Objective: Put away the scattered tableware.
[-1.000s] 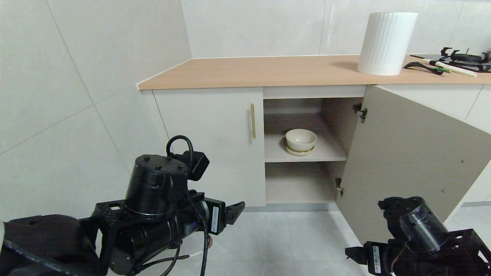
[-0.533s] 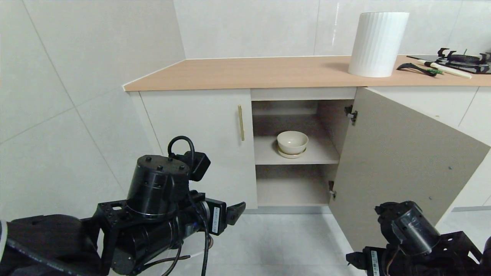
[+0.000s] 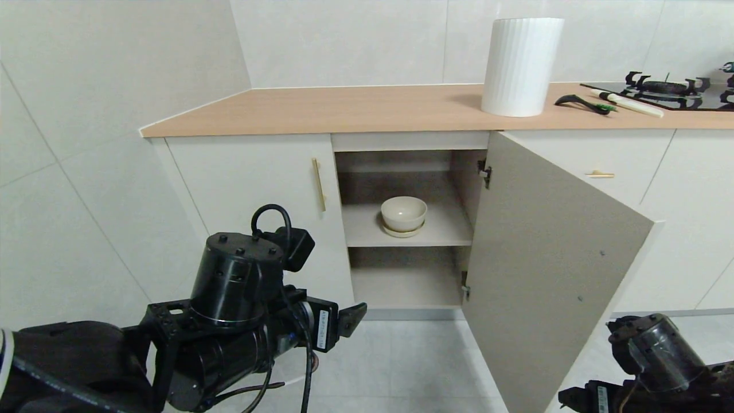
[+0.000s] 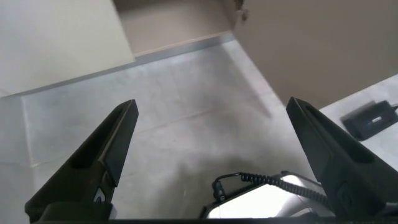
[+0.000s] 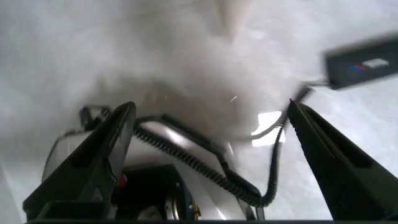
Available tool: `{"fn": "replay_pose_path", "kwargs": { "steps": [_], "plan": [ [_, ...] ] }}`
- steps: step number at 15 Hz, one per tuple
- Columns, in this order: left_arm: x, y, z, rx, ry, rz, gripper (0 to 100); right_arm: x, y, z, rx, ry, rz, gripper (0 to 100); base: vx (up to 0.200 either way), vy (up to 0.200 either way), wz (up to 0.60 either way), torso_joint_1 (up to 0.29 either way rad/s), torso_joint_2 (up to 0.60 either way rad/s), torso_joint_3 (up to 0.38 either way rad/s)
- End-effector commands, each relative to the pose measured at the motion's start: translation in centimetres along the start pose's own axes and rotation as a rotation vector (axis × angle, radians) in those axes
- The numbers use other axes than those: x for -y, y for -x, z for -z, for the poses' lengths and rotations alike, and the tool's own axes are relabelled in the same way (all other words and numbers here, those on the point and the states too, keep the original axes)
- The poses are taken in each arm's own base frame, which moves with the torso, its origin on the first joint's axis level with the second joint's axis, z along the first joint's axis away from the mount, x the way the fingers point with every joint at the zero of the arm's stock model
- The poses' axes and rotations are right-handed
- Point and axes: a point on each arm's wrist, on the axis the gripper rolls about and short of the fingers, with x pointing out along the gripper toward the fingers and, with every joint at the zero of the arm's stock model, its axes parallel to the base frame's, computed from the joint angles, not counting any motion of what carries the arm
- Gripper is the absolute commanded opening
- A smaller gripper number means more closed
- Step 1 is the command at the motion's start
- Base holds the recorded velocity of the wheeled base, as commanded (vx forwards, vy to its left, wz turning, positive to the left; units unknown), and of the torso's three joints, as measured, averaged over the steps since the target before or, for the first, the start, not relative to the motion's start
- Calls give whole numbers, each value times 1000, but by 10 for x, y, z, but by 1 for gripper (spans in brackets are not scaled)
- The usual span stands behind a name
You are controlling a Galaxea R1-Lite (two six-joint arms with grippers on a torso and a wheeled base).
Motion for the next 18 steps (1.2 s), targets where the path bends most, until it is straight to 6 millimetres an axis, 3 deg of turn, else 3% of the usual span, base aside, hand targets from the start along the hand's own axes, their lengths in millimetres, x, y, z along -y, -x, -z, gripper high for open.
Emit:
{"fn": "replay_pose_path", "kwargs": {
  "steps": [1,5,8,11,12,15,18],
  "plan": [
    [0,-1,1,-3,0,-2,100,20,14,-2,52,-70,4,100,0,-200,0,2,2,7],
    [0,2,-1,6,2,1,100,54,21,-19,123,-177,110,100,0,0,0,0,0,0],
    [0,2,-1,7,3,1,100,72,27,-58,231,-276,126,100,0,0,0,0,0,0],
    [0,2,-2,10,4,2,100,70,26,-87,268,-308,55,100,0,0,0,0,0,0],
    [0,3,-2,13,6,2,100,65,20,-106,286,-312,40,100,0,0,0,0,0,0],
    [0,5,-3,20,6,5,100,56,6,-137,304,-312,14,100,0,0,0,0,0,0],
    [0,5,-3,20,6,5,100,47,-6,-149,291,-298,-11,100,0,0,0,0,0,0]
  ]
}}
